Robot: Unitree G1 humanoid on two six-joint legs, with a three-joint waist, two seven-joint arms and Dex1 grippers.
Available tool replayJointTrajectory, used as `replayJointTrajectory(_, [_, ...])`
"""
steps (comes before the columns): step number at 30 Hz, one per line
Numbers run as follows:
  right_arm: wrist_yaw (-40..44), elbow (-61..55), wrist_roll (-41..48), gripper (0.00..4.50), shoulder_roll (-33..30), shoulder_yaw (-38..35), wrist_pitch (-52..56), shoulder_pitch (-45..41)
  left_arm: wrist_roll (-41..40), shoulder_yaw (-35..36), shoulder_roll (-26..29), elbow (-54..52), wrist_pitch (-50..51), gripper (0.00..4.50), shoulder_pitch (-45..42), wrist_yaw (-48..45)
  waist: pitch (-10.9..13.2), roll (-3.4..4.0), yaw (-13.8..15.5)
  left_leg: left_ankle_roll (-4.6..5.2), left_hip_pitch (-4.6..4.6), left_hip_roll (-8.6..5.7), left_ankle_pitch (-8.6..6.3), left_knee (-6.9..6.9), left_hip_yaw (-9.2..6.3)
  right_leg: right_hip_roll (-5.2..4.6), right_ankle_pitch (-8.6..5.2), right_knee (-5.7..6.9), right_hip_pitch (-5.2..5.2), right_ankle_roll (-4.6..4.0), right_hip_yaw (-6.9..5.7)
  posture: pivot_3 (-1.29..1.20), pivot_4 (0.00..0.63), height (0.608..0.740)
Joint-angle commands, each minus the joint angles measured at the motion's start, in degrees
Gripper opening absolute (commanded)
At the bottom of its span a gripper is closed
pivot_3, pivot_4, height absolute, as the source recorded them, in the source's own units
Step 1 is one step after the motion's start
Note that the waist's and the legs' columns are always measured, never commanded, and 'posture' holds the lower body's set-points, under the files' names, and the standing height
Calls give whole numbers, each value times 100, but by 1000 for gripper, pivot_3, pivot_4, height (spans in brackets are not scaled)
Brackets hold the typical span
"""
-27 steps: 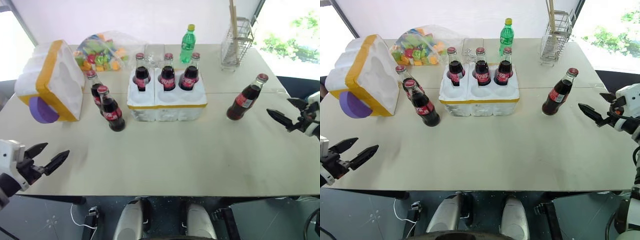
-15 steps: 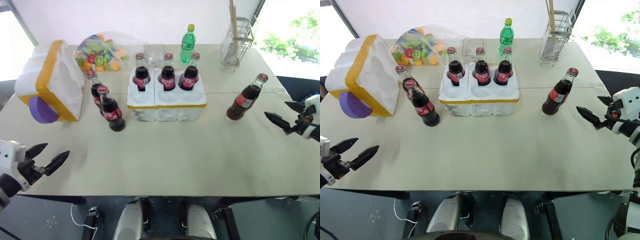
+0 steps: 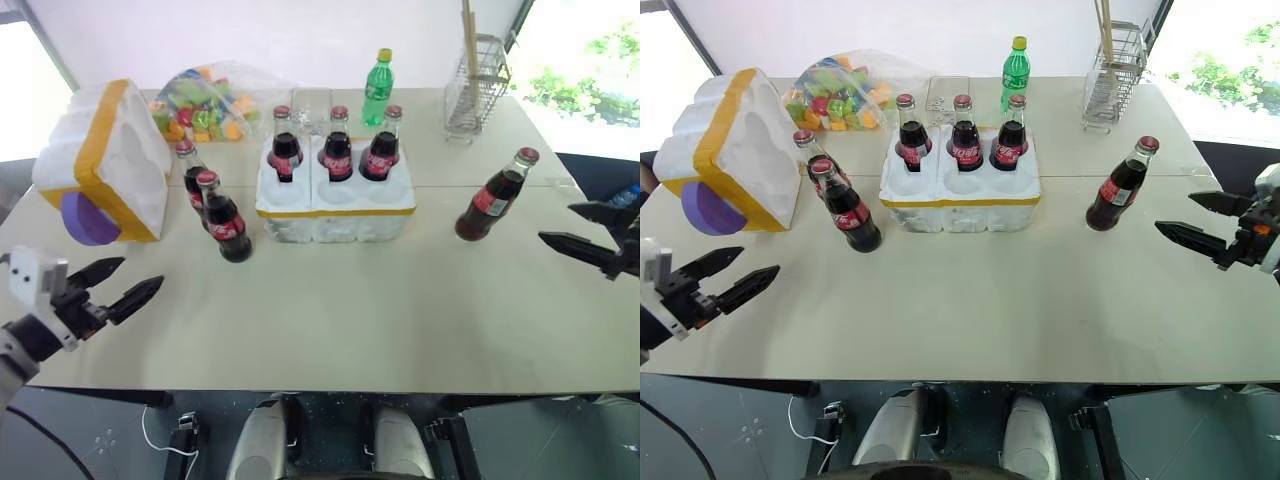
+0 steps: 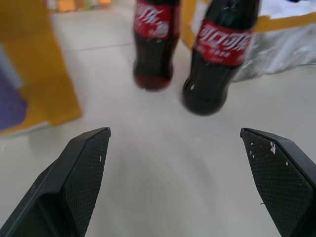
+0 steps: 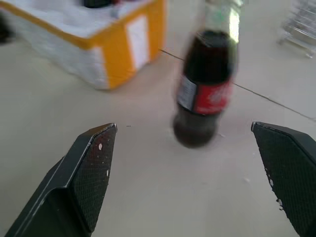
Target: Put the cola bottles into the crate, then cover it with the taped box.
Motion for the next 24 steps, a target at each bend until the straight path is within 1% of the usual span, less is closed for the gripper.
replayJointTrajectory(1, [287,-957,745,4500,-233,-677,824,254,-52,-446,83,-97,27,4395,-524,-12,1,-2,1,0,0,0,0,0,-1,-1,0,-1,5,0,0,0,150,736])
replayJointTrajectory(4, [198,-1753,1204,4500,-173,-896,1259,359,235,-1047,-21,224,-144,4395,-1259,50,1,-2,1,0,0,-1,0,0,1,-1,0,-1,5,0,2,0,150,736])
replayJointTrajectory(7, [63,-2312,1440,4500,-71,-930,1487,467,513,-1450,-147,467,-330,4395,-1692,68,3,-4,1,7,-1,-1,4,0,0,2,2,2,3,2,1,0,150,736])
replayJointTrajectory(9, [-2,-2667,1633,4500,7,-929,1613,565,771,-1694,-242,604,-512,4395,-1886,130,5,-9,-3,14,-1,-1,5,0,3,0,12,1,4,20,2,0,150,736])
replayJointTrajectory(15, [-310,-3204,2168,4500,155,-958,1880,585,1200,-2001,-347,856,-897,4395,-1977,94,8,-14,4,18,-7,-2,5,1,3,0,14,0,1,22,1,0,150,736])
replayJointTrajectory(19, [-691,-3415,2424,4500,277,-793,1942,499,1419,-2242,-580,978,-1091,4395,-2061,207,9,-16,54,17,-8,-3,4,4,2,-3,8,-5,2,10,2,0,150,736])
replayJointTrajectory(24, [-1001,-3521,2671,4500,333,-602,1963,392,1562,-2273,-890,1300,-1176,4395,-2384,431,13,-23,158,19,-12,-3,5,9,0,-2,10,-5,1,0,2,0,150,736])
